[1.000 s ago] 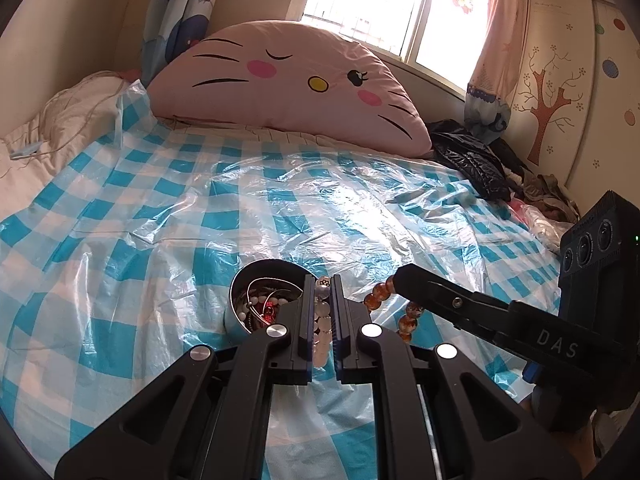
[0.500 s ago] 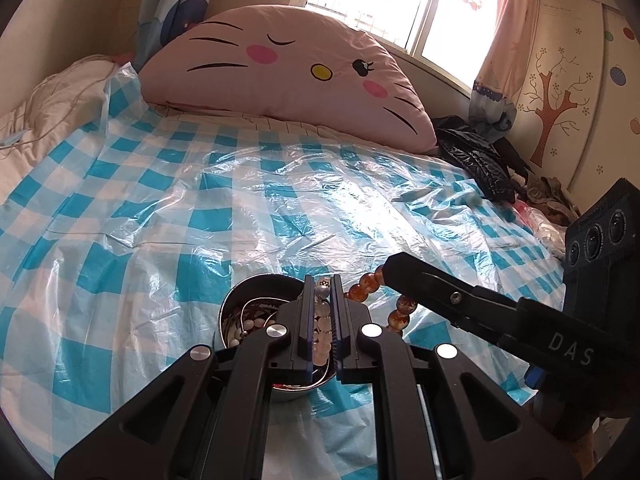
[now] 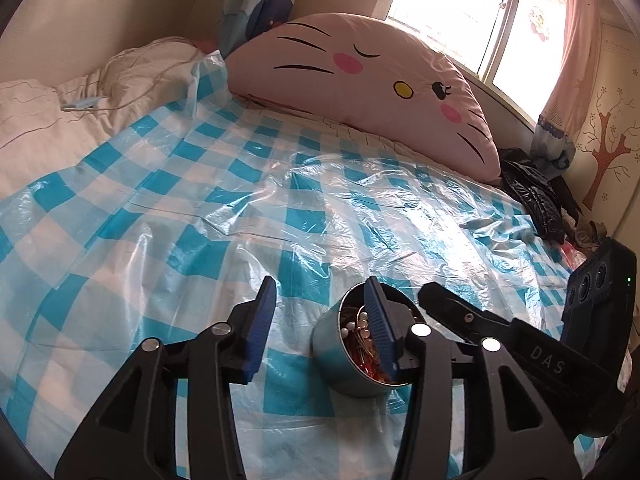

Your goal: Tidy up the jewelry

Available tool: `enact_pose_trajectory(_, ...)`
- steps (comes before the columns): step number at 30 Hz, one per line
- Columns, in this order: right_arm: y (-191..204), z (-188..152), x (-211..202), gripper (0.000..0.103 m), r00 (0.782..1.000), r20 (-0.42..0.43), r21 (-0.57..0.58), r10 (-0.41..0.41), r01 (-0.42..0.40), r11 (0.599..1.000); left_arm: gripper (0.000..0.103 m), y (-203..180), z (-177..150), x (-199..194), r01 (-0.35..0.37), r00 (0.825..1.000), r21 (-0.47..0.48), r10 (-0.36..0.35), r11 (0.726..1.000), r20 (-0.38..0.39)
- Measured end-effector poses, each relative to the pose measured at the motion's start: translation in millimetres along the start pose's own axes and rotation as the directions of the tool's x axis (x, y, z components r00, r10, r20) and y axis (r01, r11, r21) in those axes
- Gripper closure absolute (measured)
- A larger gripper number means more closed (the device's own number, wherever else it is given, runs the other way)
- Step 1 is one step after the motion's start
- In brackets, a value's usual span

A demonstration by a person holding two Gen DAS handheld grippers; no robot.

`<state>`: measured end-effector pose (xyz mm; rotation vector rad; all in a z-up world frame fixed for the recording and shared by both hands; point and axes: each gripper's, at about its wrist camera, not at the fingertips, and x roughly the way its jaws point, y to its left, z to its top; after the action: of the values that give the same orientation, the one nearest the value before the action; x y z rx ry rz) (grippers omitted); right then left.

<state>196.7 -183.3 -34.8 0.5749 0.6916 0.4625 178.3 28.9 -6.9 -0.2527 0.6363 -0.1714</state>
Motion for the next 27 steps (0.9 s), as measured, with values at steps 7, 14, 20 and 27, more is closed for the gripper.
enact_pose_trajectory(7, 23, -29, -77, 0.038, 0.977, 0.093, -0.115, -0.192, 0.203, 0.972, 0.012, -18, -34, -55, -0.136, 0.99, 0.17, 0.139, 0.976, -0.006)
enact_pose_trajectory(14, 47, -86, -146, 0.015, 0.902, 0.166, -0.194, -0.4, 0.427, 0.883, 0.008, -36, -87, -112, -0.157, 0.983, 0.294, 0.178, 0.943, -0.047)
enact_pose_trajectory(20, 58, -120, -176, 0.008, 0.862, 0.158, -0.236, -0.482, 0.507, 0.829, 0.007, -46, -111, -139, -0.158, 0.981, 0.322, 0.185, 0.934, -0.057)
enact_pose_trajectory(27, 56, -132, -186, 0.007, 0.835, 0.132, -0.223, -0.534, 0.549, 0.805, 0.007, -48, -123, -152, -0.167, 0.98, 0.31, 0.192, 0.936, -0.052)
